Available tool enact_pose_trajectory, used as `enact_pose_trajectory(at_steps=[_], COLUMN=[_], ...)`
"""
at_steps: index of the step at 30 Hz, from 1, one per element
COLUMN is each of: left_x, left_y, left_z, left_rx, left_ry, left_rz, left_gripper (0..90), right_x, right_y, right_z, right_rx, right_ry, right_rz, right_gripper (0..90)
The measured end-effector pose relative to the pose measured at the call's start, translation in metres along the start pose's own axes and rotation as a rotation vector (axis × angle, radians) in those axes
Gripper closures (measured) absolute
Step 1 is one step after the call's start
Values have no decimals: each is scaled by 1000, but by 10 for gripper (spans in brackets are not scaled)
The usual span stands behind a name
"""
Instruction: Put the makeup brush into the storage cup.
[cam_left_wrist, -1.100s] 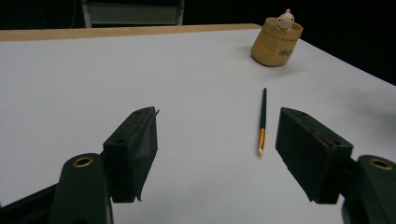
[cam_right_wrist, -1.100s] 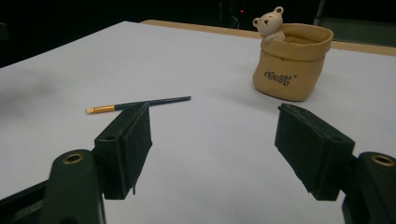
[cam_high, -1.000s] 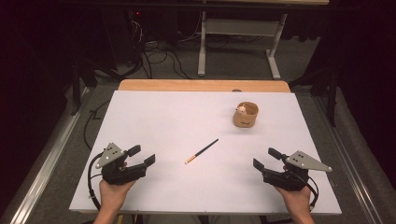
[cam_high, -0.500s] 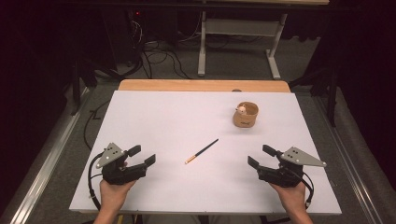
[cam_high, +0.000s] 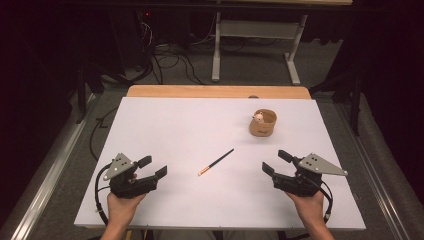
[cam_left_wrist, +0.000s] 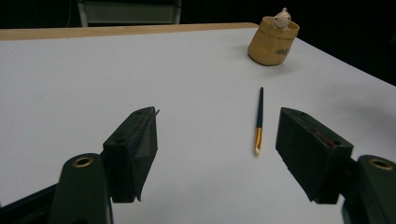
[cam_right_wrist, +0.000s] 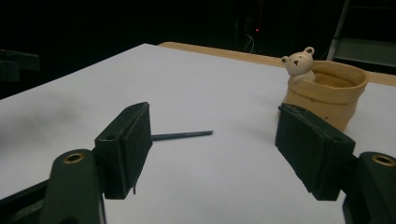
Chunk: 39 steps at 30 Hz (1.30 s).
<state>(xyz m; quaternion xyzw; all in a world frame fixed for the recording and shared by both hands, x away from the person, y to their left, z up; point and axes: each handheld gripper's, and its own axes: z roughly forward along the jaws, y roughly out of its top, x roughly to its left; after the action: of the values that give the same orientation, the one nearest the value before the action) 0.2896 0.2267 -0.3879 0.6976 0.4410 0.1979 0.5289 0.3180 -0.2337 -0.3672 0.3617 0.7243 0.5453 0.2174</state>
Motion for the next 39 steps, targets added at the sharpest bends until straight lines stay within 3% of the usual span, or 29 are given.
enact_pose_trajectory(at_steps=[11, 19, 39], left_x=[-1, 0, -1], left_y=[0, 0, 0], left_z=[1, 1, 1], left_rx=[1, 2, 5], left_ry=[0, 0, -4], left_rz=[1, 2, 5], left_gripper=[300, 301, 302], right_x=[10, 13, 23], right_y=[8, 15, 28], right_z=[13, 29, 52], right_rx=[41, 90, 62], right_ry=[6, 30, 91], right_rz=[-45, -24, -33], right_gripper=[297, 286, 285])
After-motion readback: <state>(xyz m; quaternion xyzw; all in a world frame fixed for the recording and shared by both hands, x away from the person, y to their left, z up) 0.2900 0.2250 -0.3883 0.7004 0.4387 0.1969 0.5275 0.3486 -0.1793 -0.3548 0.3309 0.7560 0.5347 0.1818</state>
